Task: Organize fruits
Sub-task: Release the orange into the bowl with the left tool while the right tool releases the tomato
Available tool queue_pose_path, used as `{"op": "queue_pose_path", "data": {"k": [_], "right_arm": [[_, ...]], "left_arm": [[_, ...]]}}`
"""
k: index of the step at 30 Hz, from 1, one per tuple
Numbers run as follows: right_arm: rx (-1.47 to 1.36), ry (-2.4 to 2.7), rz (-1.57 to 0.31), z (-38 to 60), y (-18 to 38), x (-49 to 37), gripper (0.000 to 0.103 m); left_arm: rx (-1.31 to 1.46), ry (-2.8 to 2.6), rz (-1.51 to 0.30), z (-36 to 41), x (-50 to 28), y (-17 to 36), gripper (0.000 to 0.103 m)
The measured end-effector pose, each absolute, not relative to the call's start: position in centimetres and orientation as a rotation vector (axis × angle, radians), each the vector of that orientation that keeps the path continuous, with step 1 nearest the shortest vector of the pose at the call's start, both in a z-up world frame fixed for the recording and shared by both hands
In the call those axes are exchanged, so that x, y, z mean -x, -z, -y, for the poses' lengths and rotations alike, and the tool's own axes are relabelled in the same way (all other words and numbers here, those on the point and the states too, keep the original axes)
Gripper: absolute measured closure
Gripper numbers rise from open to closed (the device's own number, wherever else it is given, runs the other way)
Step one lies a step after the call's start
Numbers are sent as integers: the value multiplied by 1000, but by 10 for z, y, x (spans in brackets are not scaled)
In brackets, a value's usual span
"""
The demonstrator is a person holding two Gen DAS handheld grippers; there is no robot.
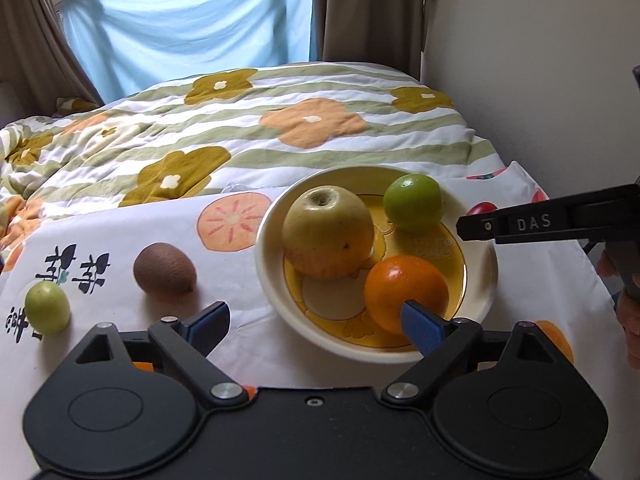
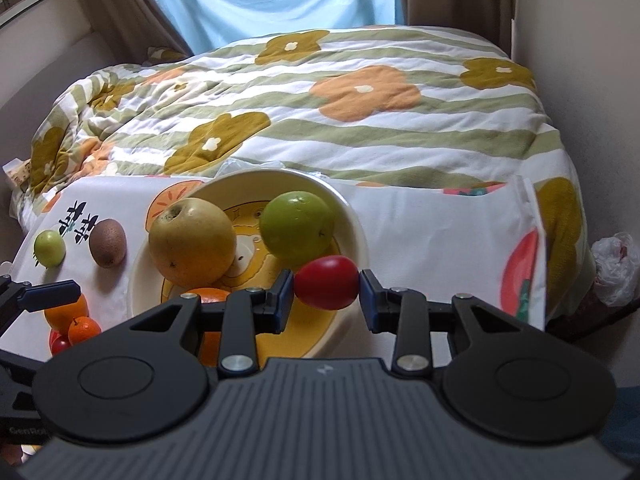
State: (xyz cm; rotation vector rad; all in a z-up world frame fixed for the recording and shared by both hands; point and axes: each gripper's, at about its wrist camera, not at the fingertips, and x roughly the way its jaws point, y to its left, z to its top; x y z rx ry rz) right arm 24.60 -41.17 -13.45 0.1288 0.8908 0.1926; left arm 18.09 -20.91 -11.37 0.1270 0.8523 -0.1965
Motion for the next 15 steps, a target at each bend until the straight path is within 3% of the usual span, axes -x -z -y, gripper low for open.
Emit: {"op": "queue_pose_path", "data": {"k": [9,10,12,13,15], "right_arm": [[-130,-211,-889,404,143,-252,50],[-128,-212,-879,404,142,-251,45],[-123,-194,-847,405,137,-247,5],[-121,-175,-827,406,135,-244,0],[-123,-167,-809,408,132,-240,0]], "left_arm": [[-117,162,-854,194,-168,114,8],[-115,159,-852,192,-167,114,8],[-110,149,-847,190,-164,113,8],[-106,145,-846,189,-163,113,8],[-96,144,-846,188,-161,112,8]]}}
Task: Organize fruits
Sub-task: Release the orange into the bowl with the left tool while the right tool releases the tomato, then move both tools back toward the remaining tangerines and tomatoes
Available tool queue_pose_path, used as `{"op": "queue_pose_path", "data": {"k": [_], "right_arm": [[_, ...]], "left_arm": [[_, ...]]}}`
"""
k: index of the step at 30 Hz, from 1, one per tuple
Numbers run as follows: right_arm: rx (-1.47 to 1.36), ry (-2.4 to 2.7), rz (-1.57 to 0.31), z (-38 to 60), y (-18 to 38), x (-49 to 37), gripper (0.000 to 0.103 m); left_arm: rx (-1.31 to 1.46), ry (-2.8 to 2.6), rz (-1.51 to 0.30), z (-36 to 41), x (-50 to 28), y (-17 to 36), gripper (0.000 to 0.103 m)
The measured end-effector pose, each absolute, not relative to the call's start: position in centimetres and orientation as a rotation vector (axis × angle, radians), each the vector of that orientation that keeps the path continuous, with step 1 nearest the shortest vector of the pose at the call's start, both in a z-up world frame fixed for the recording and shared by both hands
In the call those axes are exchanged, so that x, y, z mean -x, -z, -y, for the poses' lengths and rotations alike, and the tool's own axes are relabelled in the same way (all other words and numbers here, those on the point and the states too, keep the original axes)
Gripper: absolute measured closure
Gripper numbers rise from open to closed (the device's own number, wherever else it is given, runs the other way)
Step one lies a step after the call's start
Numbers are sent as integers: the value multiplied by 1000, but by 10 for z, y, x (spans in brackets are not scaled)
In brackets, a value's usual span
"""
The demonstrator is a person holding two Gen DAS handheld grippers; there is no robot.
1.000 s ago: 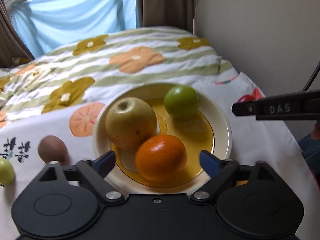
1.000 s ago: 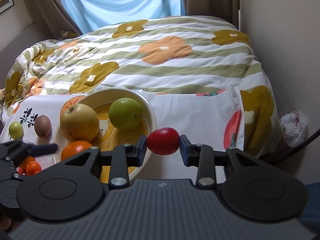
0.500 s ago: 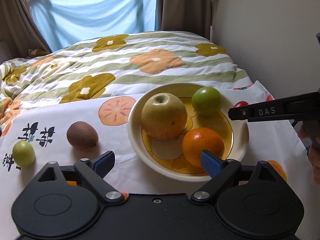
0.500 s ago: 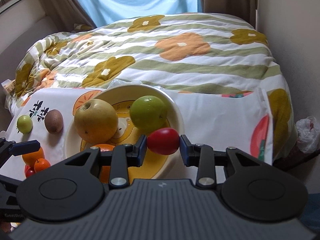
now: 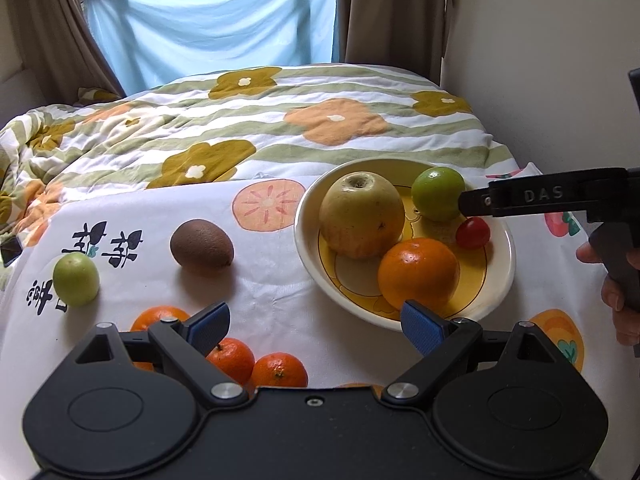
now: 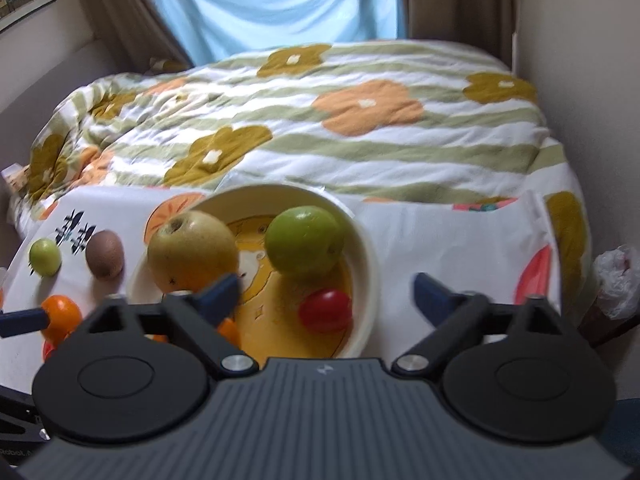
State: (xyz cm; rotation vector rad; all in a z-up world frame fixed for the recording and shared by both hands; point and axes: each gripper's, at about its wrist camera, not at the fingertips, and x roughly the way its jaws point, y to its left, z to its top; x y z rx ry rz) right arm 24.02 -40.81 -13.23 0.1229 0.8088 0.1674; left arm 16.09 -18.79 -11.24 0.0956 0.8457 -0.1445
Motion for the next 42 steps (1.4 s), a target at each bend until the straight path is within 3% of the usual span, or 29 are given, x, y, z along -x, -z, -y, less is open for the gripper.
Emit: {"op": "queue_pose_path", "data": {"k": [20,42], "right_arm": [[-119,-111,-783,413,99,-193,0],[-130,-162,-758,340,64,-125,0]], "left_arm": [[-78,89,-771,170,-119,78,6],[-137,28,-696,84,-59,47,2]]}}
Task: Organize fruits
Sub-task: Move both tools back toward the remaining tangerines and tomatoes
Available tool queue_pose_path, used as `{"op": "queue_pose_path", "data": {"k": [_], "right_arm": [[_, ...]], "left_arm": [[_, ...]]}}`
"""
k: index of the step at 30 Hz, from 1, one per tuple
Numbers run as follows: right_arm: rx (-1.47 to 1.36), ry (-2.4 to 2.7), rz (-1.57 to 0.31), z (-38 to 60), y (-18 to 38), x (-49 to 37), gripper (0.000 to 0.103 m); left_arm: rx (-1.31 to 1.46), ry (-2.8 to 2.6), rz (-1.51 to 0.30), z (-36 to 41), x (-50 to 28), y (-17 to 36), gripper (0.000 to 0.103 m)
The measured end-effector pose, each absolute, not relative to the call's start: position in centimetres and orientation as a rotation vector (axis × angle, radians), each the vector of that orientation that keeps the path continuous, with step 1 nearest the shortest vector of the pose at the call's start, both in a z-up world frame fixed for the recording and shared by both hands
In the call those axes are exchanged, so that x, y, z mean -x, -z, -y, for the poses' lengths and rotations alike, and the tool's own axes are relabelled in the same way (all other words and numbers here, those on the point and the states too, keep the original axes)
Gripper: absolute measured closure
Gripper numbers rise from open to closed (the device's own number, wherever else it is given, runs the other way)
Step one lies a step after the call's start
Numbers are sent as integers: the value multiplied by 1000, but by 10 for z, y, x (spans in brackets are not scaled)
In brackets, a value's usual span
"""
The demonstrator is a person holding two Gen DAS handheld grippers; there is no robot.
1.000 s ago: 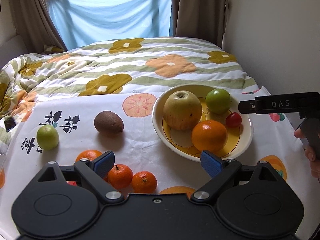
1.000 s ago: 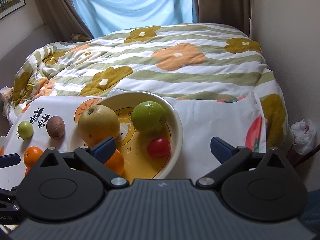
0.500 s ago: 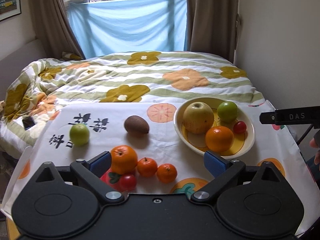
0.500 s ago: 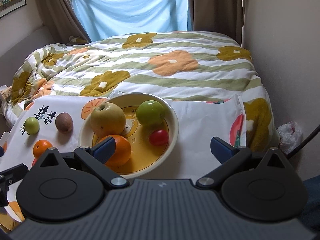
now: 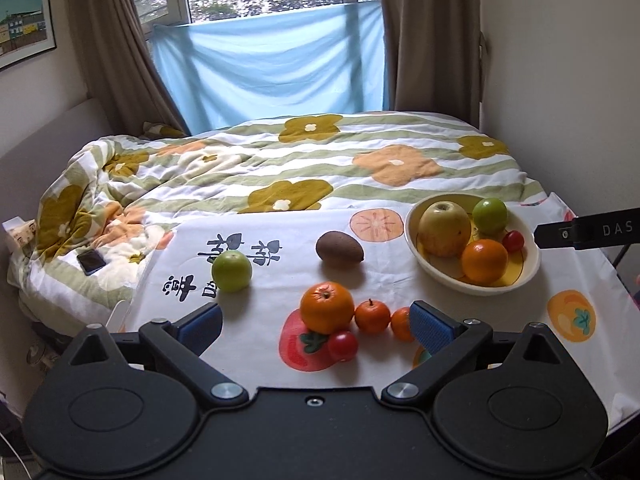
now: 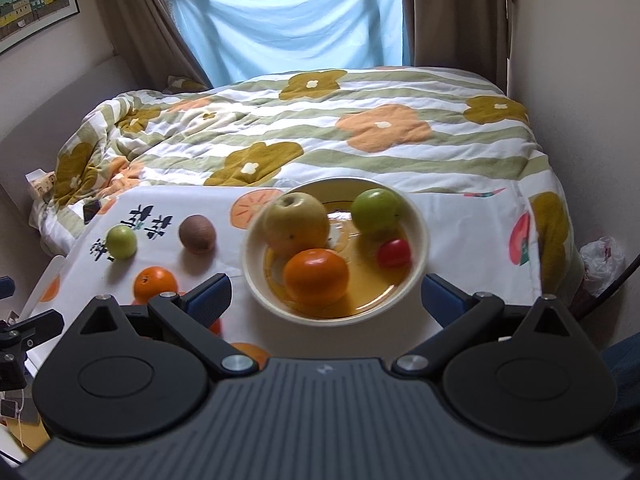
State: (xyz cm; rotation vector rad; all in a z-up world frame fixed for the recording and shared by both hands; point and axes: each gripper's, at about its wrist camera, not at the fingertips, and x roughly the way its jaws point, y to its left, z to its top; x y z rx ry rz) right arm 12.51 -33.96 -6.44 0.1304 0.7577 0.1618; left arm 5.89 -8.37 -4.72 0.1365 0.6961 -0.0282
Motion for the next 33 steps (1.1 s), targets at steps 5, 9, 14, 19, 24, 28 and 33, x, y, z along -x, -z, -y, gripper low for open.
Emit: {"op": "queue_pose_path", "data": {"k": [5,9,14,19,24,28,33], "right_arm": [[-141,-115,-772,308,69,-119,0],[-146,-99,-787,286,77,-117,0],[-160,-73,-808,263,94,-120,0],[-160,-68,-814,249,112,-123,0],[-148,-72,-825,245,129,-126,0],[-158,-73,-842,247,141,-131,0],[-180,-88,-854,252,148,-135,0]], "left_arm": [[-140,111,-725,55,-66,55,2],[-139,172,-748,37,-77,66,2],[-140,269,-780,25,-91,84,3],[-151,346,-809,26,-104,104,9],[-129,378,-844,34,-120,126,16],[-118,387,-880,45,-130,144,28],[-108,376,-904,53,-136,156,34]]}}
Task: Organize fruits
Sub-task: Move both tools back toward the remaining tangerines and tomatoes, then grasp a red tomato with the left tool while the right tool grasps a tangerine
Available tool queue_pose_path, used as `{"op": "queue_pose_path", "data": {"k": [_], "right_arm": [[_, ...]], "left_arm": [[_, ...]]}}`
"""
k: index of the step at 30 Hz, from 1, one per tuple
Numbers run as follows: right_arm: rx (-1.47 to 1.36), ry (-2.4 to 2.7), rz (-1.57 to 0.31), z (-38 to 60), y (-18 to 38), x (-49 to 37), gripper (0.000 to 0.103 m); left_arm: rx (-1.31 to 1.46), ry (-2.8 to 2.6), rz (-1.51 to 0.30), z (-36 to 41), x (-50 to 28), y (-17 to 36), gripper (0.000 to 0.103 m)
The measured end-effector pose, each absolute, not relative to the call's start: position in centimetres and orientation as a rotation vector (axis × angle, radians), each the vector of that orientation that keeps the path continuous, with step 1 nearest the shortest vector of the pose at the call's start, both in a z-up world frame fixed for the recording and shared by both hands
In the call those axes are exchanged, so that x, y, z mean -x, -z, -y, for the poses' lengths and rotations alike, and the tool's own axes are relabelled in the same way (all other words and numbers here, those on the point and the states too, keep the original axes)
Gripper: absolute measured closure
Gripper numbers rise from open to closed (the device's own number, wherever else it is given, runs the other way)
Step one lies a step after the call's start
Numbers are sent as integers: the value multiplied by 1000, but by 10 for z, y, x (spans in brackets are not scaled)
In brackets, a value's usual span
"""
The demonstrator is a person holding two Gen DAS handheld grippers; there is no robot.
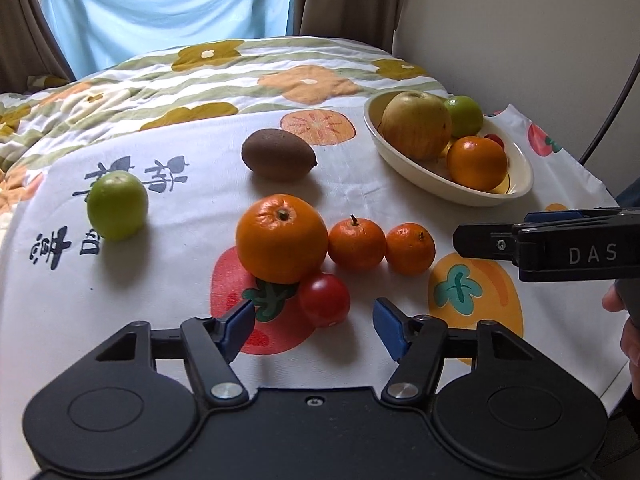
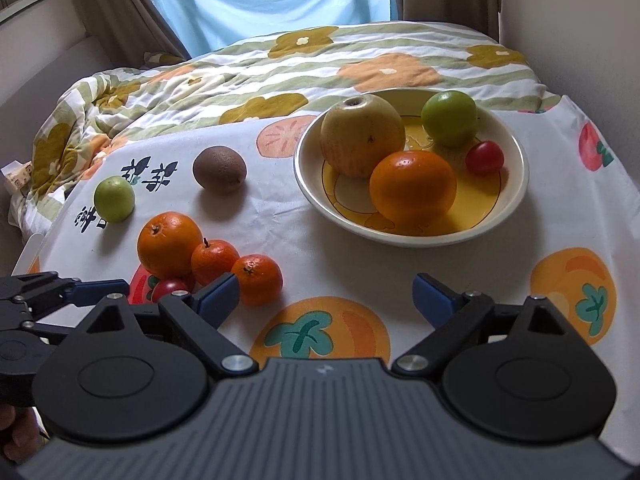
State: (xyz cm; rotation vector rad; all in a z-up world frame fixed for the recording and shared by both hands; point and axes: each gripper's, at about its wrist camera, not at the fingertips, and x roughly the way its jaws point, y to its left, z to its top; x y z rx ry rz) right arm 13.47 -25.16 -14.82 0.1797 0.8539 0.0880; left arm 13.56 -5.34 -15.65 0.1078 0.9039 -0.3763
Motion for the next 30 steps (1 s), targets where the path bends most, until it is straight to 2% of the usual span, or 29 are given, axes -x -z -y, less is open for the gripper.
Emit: {"op": "queue_pose_path", "data": {"k": [7,13,15,17,30], "right_arm": [[-188,-133,-878,251,156,-139,6],[-183,-160,-896,251,161,-142,9],[-176,-168,-901,250,162,-143,10],[-175,-178,-907,249,163,-143,11],[-130,-259,-928,228,170,-153,26]], "left_arm": [[-104,363,-930,63,-139,165,50],[-91,338,-925,64,-141,165,50],[-90,330,-923,64,-142,165,55],[-102,328,-918,65,-142,165,68],[-141,314,-916,58,-136,165,69]]}}
